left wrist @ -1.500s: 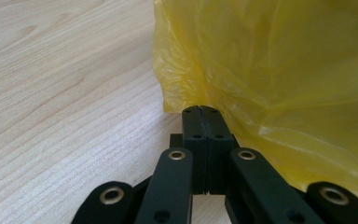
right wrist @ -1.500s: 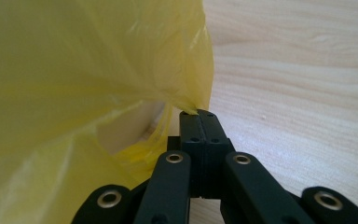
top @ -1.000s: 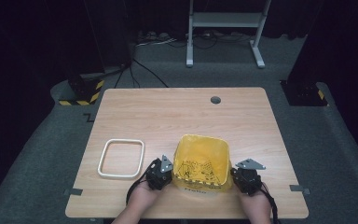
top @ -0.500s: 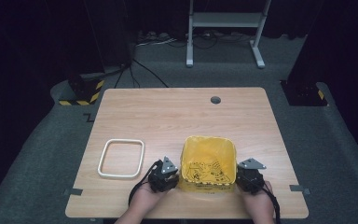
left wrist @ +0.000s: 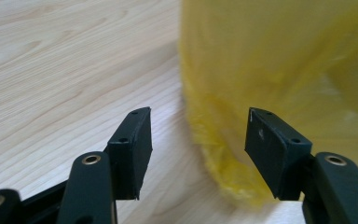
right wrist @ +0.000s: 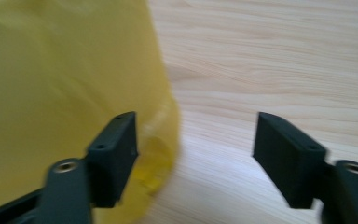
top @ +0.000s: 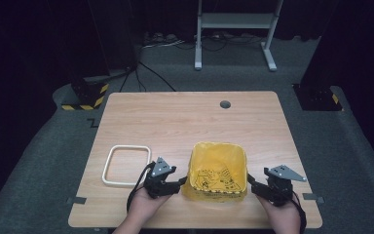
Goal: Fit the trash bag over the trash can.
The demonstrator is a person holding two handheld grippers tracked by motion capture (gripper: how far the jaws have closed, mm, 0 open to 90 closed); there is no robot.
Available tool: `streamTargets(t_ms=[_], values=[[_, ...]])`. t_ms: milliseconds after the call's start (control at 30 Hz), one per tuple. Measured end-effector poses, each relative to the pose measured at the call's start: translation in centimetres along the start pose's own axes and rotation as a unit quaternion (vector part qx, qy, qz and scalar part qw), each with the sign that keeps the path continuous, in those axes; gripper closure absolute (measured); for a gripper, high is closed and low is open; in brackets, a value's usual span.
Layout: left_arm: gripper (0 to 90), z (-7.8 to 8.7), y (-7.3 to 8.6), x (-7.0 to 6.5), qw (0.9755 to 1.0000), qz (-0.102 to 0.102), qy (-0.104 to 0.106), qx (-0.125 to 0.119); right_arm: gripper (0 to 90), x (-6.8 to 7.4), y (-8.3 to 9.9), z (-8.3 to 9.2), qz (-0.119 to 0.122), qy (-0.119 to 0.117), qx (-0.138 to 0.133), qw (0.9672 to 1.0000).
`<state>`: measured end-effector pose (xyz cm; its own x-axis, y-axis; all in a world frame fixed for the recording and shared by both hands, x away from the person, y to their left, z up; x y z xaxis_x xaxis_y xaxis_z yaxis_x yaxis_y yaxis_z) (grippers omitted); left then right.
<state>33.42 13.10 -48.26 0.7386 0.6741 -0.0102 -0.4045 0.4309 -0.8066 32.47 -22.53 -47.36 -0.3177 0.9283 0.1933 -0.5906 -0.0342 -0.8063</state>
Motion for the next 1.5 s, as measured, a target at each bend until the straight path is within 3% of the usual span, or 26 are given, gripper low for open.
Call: streamTargets(t_ms=[100, 200, 267, 533, 733, 933, 1067, 1167, 1233, 1367, 1500], values=[[40.9, -0.4, -0.3, -0.6, 1.0, 0.002, 0.006, -0.001, 26.9, 0.7, -0.1, -0.1, -0.014, 0.023, -0.009, 0.9996], [41.7, -0.9, -0.7, -0.9, 0.9998, 0.002, 0.021, 0.004, 29.2, 1.1, 0.1, 0.0, 0.006, 0.017, -0.01, 0.9998], [42.2, -1.4, -1.1, -1.3, 0.9997, 0.005, 0.023, 0.004, 30.8, 0.9, 0.2, 0.0, 0.013, 0.026, -0.012, 0.9995], [42.6, -5.4, -3.7, -2.4, 0.9991, 0.017, 0.04, -0.001, 32.1, -3.5, -0.7, -0.2, 0.007, 0.029, -0.014, 0.9995], [42.1, -7.8, -5.5, -3.0, 0.9992, 0.015, 0.038, -0.002, 32.1, -7.1, -2.2, -0.7, -0.001, 0.051, -0.011, 0.9986], [38.1, -8.3, -6.0, -2.7, 0.9993, 0.012, 0.035, -0.002, 29.6, -8.4, -3.0, -1.2, 0.006, 0.056, -0.005, 0.9984], [35.4, -7.0, -5.3, -1.8, 0.9996, 0.008, 0.025, -0.005, 27.4, -8.3, -2.9, -0.7, 0.013, 0.056, -0.008, 0.9983], [32.9, -5.6, -4.3, -0.8, 0.9999, 0.008, 0.009, 0.008, 25.5, -8.3, -2.6, -0.3, 0.014, 0.057, 0.001, 0.9983], [30.8, -4.6, -3.4, -0.4, 0.9997, -0.008, -0.002, 0.025, 25.1, -8.3, -2.4, -0.2, 0.013, 0.06, 0.012, 0.9981], [27.5, -2.7, -0.9, 0.4, 0.9978, -0.031, -0.021, 0.055, 23.0, -8.1, -2.4, -0.1, 0.011, 0.071, 0.05, 0.9961], [23.8, -2.6, 1.4, 1.3, 0.9956, -0.045, -0.028, 0.078, 22.3, -7.7, -2.7, -0.1, 0.006, 0.088, 0.103, 0.9908]])
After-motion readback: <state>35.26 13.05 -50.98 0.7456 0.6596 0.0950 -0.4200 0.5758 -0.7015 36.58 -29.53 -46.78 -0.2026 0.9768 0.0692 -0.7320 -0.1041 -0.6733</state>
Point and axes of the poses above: each handheld gripper's, and its own axes: z roughly backward along the jaws, y roughly out of its underside, x roughly to its left, the point moved 1 cm from there along -z, roughly forward along the jaws, and after that the axes turned 7 degrees about -z, right-handed, at the moved point
